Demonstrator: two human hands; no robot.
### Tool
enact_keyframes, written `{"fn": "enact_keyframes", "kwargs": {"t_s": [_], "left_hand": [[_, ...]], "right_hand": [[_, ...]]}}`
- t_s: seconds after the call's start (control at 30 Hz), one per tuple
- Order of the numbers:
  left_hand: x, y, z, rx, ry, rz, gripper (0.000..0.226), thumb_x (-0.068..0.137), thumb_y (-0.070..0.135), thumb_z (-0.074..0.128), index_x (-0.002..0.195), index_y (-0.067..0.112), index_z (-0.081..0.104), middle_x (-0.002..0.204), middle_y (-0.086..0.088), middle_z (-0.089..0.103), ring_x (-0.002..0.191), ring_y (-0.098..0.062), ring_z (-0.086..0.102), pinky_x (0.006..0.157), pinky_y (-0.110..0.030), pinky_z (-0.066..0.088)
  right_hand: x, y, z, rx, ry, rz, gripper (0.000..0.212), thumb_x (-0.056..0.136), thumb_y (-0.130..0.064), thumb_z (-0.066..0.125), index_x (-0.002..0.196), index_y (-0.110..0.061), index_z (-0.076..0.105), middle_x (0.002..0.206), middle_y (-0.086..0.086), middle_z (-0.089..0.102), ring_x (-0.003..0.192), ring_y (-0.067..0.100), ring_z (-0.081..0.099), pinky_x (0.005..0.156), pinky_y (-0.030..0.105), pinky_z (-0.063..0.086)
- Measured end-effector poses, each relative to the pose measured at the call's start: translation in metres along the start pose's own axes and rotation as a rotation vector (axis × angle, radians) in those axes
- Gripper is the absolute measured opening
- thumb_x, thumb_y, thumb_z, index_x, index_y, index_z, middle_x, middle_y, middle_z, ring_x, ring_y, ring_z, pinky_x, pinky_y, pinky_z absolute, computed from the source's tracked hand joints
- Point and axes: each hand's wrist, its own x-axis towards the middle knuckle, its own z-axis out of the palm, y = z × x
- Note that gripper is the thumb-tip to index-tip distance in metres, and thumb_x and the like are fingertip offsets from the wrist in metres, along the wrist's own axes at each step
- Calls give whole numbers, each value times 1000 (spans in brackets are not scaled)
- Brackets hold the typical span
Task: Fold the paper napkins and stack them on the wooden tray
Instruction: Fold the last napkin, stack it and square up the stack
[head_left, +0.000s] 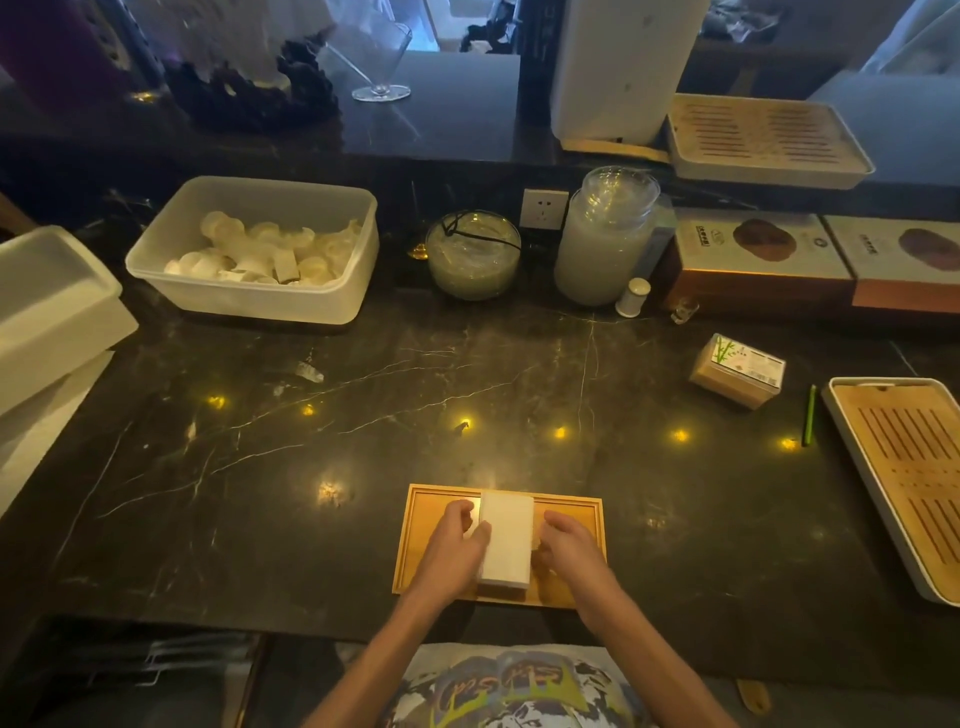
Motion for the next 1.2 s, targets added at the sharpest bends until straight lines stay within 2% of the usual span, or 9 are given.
{"fn": "enact_keyframes", "kwargs": {"t_s": [0.07, 0.13, 0.23, 0.47, 0.6, 0.77, 0.93, 1.03, 1.2], "left_hand": [[-3, 0, 5, -12, -39, -14, 47, 106, 24, 44, 151, 17, 29, 154, -6, 41, 128, -18, 48, 92, -28, 47], [-4, 2, 9, -19, -70, -14, 45, 107, 23, 41, 150, 19, 29, 150, -7, 45, 118, -16, 50, 89, -28, 50], [-5, 4, 15, -2, -100, 9, 40, 108, 19, 36, 148, 21, 32, 143, -6, 51, 119, -18, 54, 100, -37, 52], [-3, 6, 18, -8, -171, -3, 51, 107, 17, 37, 154, 23, 20, 145, -4, 48, 129, -23, 51, 107, -41, 49], [0, 3, 19, -40, -189, -23, 58, 105, 20, 42, 156, 22, 15, 149, -4, 44, 132, -23, 48, 111, -42, 44], [6, -4, 18, -48, -157, -49, 53, 104, 19, 43, 153, 28, 21, 147, -3, 45, 126, -21, 48, 90, -30, 48], [9, -4, 18, -43, -139, -85, 53, 101, 16, 44, 149, 29, 26, 140, 0, 47, 123, -21, 49, 86, -29, 49], [9, -4, 18, -66, -135, -95, 49, 99, 14, 45, 144, 31, 32, 132, 4, 51, 114, -15, 52, 74, -22, 48], [6, -3, 19, -129, -171, -105, 50, 94, 10, 48, 135, 37, 37, 116, 18, 57, 107, -3, 56, 74, -20, 48]], "right_hand": [[-3, -2, 1, 66, -41, 54, 52, 105, -22, 49, 155, -15, 33, 153, 11, 44, 138, 30, 44, 110, 43, 42], [-5, -5, 4, 160, -123, 104, 51, 105, -20, 47, 153, -12, 33, 142, 12, 52, 127, 28, 51, 103, 41, 47], [-8, -9, 8, 303, -244, 140, 39, 106, -16, 41, 144, -8, 45, 129, 13, 62, 116, 28, 60, 90, 39, 53], [-8, -13, 12, 331, -312, 173, 36, 105, -20, 44, 140, -13, 48, 129, 15, 63, 120, 31, 59, 101, 45, 50], [-2, -12, 11, 145, -283, 133, 40, 106, -21, 42, 146, -15, 44, 137, 13, 60, 123, 30, 57, 108, 47, 46], [7, -9, 7, -12, -253, 125, 47, 105, -17, 44, 151, -15, 37, 142, 11, 54, 127, 30, 53, 110, 50, 46], [10, -8, 10, -49, -256, 138, 49, 103, -12, 46, 151, -15, 37, 143, 12, 54, 126, 31, 53, 108, 49, 47], [9, -9, 12, -23, -227, 166, 47, 102, -12, 49, 148, -13, 38, 140, 13, 54, 124, 31, 54, 106, 48, 49], [4, -13, 14, 147, -268, 209, 49, 98, -10, 50, 146, -12, 41, 137, 18, 56, 125, 37, 54, 110, 54, 45]]}}
